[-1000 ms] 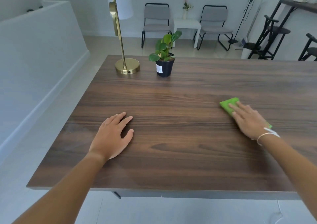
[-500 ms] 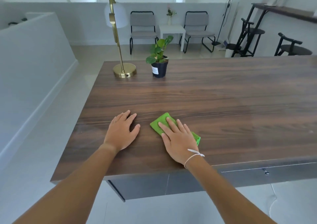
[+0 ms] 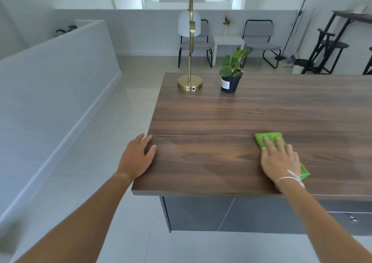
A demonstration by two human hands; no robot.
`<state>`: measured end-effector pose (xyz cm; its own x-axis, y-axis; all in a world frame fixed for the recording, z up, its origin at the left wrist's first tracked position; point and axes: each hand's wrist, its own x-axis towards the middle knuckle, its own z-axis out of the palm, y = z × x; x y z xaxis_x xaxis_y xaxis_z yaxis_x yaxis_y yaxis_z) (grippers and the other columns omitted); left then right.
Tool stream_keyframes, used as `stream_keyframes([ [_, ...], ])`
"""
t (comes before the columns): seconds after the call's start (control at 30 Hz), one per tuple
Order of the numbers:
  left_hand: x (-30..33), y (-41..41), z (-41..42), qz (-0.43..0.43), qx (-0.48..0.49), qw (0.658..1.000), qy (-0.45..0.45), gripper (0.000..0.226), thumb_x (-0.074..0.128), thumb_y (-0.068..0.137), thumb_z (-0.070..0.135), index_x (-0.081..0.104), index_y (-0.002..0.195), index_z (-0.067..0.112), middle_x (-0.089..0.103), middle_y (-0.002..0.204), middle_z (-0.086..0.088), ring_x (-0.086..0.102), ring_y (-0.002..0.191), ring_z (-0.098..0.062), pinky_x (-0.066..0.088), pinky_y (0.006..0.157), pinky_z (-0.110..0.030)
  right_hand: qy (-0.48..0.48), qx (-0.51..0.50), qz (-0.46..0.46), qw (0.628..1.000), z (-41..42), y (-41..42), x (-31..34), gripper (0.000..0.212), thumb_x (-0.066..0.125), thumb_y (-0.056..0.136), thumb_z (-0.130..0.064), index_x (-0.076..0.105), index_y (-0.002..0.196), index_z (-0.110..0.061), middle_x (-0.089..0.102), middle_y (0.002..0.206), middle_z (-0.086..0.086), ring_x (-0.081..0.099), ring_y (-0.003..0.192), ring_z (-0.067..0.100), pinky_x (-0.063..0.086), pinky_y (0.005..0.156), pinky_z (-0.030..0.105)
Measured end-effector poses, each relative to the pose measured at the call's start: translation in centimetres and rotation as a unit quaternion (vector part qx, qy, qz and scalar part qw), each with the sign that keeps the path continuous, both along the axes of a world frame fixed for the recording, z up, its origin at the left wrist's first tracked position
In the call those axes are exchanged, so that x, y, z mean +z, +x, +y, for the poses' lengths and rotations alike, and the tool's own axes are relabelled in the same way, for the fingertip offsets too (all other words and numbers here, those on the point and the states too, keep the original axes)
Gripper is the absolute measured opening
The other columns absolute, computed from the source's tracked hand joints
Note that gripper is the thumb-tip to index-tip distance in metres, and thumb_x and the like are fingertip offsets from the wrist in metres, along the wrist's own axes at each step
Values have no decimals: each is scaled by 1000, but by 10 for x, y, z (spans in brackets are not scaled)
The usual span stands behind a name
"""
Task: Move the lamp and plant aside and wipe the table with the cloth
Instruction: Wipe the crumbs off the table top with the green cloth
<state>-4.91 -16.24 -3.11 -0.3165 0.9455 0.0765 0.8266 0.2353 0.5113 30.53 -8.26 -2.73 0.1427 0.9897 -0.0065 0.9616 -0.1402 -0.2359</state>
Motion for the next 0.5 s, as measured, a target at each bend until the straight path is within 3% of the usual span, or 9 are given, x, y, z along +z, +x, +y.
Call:
stream_keyframes([
  [0.23, 1, -6, -2, -23, -15, 999, 19, 45, 39, 95, 35, 42, 137, 18, 35, 150, -6, 29, 139, -23, 23, 113, -38, -15, 136, 28, 990, -53, -168, -8, 52, 19, 98, -39, 12, 149, -28, 5, 160, 3, 2, 146, 32, -1, 117, 43],
  [0.3, 4, -2, -1, -25, -21, 999, 28, 45, 38, 96, 33, 43, 137, 17, 36, 150, -6, 30, 138, -22, 24, 112, -36, -48, 159, 57, 985, -51, -169, -4, 52, 16, 99, -40, 9, 149, -29, 1, 160, 2, -2, 146, 30, -4, 117, 42],
  [0.37, 9, 7, 2, -29, -26, 998, 41, 44, 38, 96, 32, 44, 136, 17, 37, 149, -6, 31, 137, -22, 23, 112, -33, -76, 186, 176, 964, -46, -151, 8, 51, 19, 99, -39, 13, 149, -30, 3, 160, 2, 0, 147, 27, -3, 117, 41],
  [0.43, 16, 24, 5, -32, -31, 997, 61, 43, 40, 95, 29, 45, 136, 16, 37, 150, -8, 31, 138, -22, 22, 112, -32, -29, 180, 264, 947, -34, -117, 20, 48, 26, 100, -36, 23, 147, -28, 11, 159, 2, 6, 147, 24, 2, 118, 39],
  [0.5, 23, 51, 8, -21, -49, 995, 82, 43, 42, 94, 26, 46, 135, 13, 37, 149, -12, 32, 137, -25, 21, 112, -33, 36, 149, 213, 965, -16, -70, 25, 46, 31, 99, -33, 31, 145, -26, 19, 158, 2, 12, 146, 26, 6, 117, 37],
])
